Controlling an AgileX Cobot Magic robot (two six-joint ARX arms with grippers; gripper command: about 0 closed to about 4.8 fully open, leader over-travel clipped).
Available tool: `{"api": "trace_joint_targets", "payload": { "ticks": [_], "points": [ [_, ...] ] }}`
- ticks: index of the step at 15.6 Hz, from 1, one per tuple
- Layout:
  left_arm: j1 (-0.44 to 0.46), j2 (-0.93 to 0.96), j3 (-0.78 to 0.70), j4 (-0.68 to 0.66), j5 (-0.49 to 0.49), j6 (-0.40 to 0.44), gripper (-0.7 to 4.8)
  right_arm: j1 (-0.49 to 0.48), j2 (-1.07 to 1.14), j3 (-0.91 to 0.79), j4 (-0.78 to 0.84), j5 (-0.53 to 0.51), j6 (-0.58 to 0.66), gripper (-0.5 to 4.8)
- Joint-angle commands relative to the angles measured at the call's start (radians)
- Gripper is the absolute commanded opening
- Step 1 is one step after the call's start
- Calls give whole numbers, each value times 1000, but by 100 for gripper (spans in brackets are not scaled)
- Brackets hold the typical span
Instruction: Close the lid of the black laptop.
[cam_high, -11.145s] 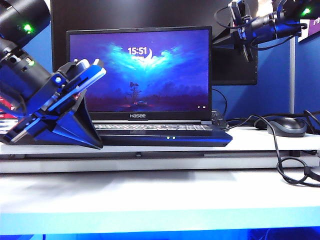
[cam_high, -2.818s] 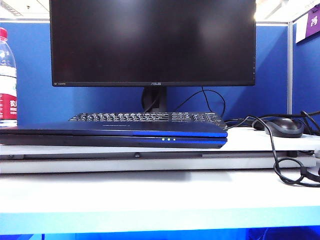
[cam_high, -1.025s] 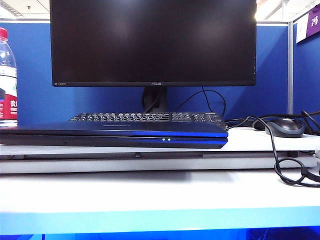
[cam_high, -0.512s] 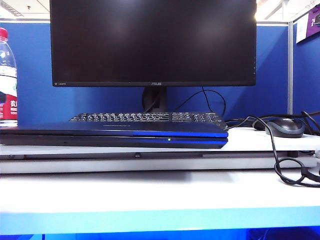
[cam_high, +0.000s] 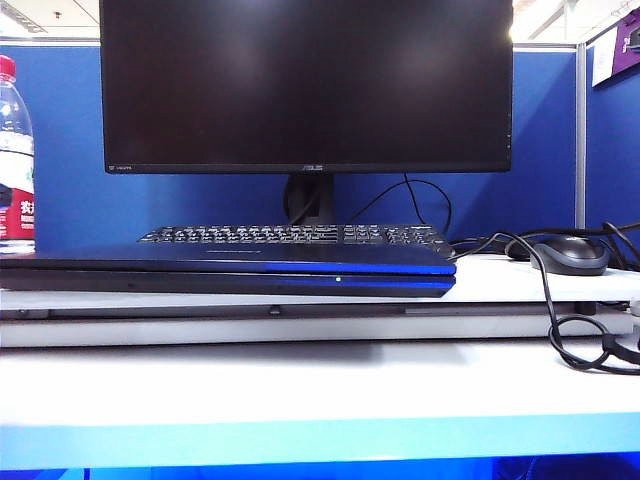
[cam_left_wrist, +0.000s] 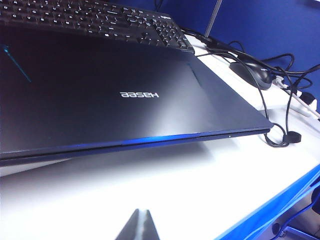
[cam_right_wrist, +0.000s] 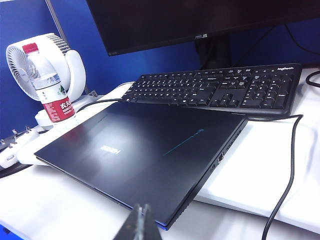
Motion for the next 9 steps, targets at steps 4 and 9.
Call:
{"api": "trace_joint_targets", "payload": {
  "ticks": [4,9],
  "points": [
    [154,-2,0,11,-134,118,-5,0,-1,3,17,-1,3,0],
    [439,-2,0,13,-134,161,-5,0,-1,3,17,-1,3,0]
  ]
}}
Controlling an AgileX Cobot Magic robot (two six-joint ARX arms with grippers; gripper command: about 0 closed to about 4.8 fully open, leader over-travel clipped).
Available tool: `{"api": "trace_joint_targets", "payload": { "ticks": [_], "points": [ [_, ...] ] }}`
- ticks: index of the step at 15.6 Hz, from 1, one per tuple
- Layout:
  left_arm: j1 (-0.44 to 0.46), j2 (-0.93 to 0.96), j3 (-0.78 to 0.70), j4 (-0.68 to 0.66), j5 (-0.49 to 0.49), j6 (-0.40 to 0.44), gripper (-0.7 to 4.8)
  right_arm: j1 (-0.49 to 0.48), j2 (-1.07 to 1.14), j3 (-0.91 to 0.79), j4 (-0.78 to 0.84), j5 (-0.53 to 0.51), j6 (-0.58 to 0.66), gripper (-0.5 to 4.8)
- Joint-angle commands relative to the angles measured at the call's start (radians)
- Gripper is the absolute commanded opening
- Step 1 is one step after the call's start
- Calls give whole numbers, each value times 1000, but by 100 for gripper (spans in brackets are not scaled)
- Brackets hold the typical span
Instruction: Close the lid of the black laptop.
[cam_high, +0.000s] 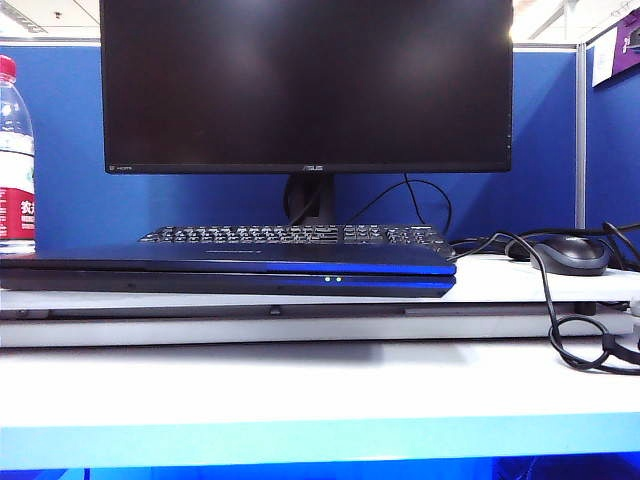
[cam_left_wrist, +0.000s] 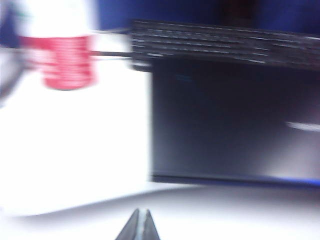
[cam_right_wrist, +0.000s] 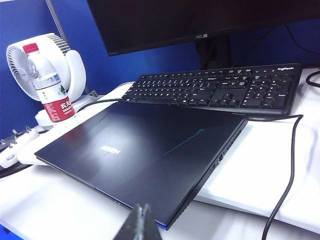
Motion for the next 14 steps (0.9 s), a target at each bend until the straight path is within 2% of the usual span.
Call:
{"api": "trace_joint_targets", "payload": {
  "ticks": [1,5,14],
  "points": [
    [98,-2,0,21,-4,6,-5,0,-1,3,17,-1,3,0],
    [119,-2,0,74,-8,-18,-5,0,-1,3,17,-1,3,0],
    [119,-2,0,77,-6,-11,-4,0,-1,3,17,-1,3,0]
  ]
}}
